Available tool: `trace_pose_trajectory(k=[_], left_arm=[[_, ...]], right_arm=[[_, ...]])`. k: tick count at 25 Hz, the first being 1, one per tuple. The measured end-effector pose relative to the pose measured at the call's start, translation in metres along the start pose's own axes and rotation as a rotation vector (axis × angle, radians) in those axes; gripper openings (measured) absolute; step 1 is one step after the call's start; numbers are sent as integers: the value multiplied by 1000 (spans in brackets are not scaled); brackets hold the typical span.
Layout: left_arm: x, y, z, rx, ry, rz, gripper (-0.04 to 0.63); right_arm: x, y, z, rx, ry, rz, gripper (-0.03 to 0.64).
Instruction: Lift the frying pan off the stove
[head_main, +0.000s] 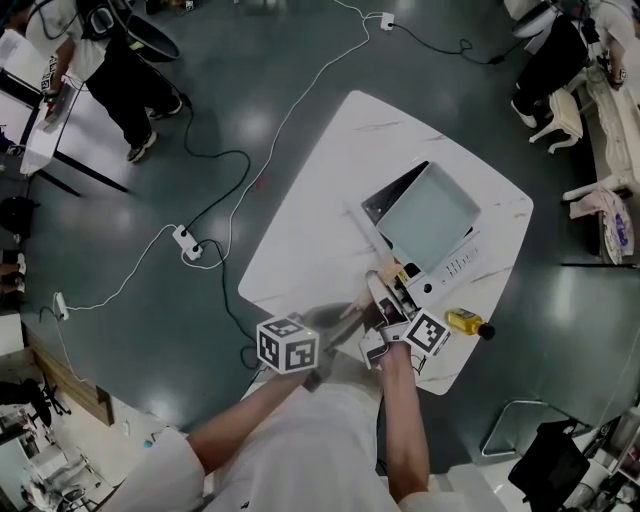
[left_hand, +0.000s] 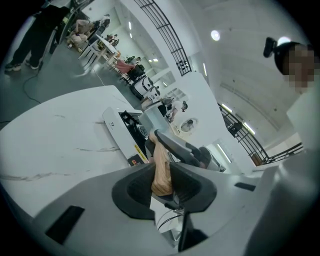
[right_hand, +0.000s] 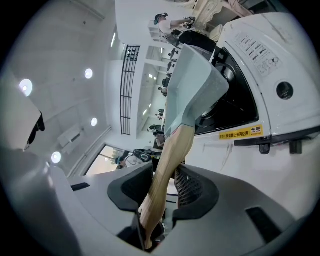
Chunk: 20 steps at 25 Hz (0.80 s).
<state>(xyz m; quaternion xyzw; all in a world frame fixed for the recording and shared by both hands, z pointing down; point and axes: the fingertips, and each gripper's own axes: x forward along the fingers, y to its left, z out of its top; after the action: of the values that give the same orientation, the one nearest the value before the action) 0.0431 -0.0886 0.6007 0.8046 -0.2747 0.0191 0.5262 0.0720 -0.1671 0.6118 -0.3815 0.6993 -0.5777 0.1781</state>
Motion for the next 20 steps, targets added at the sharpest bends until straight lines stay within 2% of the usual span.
trace_pose_trajectory(k=[10, 15, 20], left_arm=[[-32, -40, -5, 84, 14, -29, 82], [-48, -68, 1, 135, 26, -62, 83], [-69, -92, 13, 189, 24, -92, 83]], right_arm=[[-31, 39, -13, 17, -51, -4, 129], [-45, 73, -10, -27, -77, 1, 129], [-52, 106, -12, -11, -109, 8, 129]])
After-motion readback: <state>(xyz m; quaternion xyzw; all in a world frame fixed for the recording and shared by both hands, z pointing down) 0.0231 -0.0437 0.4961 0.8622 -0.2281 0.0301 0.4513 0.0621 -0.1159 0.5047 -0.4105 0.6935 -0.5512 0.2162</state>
